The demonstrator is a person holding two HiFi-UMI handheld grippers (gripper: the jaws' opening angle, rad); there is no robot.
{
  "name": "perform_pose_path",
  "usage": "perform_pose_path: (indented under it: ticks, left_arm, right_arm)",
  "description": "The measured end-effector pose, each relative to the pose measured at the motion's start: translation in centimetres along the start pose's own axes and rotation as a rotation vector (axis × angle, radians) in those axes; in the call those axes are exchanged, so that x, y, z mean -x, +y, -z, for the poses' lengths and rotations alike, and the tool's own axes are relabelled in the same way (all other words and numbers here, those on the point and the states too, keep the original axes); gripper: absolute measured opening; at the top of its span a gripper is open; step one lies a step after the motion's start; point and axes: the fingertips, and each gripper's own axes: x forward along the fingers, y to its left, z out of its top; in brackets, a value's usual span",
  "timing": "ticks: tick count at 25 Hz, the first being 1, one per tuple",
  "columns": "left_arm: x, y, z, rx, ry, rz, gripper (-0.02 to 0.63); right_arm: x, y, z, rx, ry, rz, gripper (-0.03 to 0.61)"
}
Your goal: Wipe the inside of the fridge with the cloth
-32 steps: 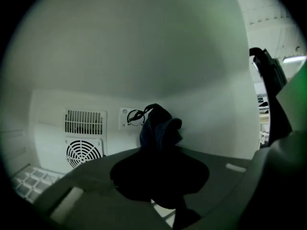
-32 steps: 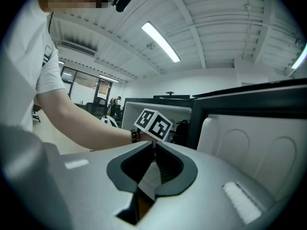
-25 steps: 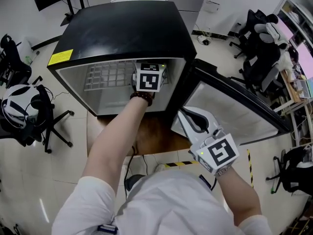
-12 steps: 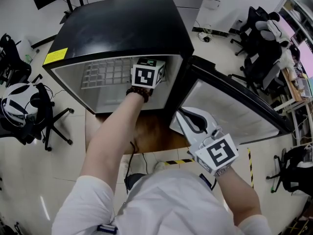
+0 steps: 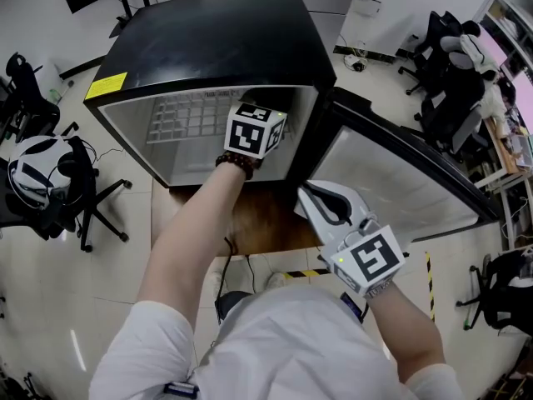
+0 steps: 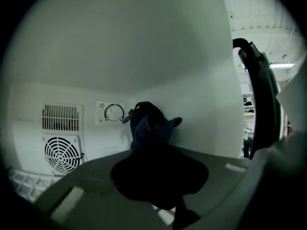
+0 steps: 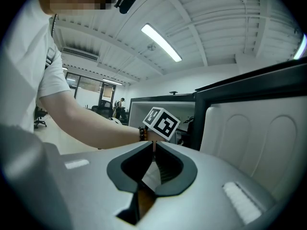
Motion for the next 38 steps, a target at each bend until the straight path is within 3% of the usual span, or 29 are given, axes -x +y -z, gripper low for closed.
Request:
perform_pose_path:
  ticks: [38]
  left_arm:
    - [8.0,-8.1,0.3,-0.060,-0.051,0.202,0.072]
  right_arm:
    - [0.8,3.6,-1.2,0.008,-0.032,-0.004,0.021]
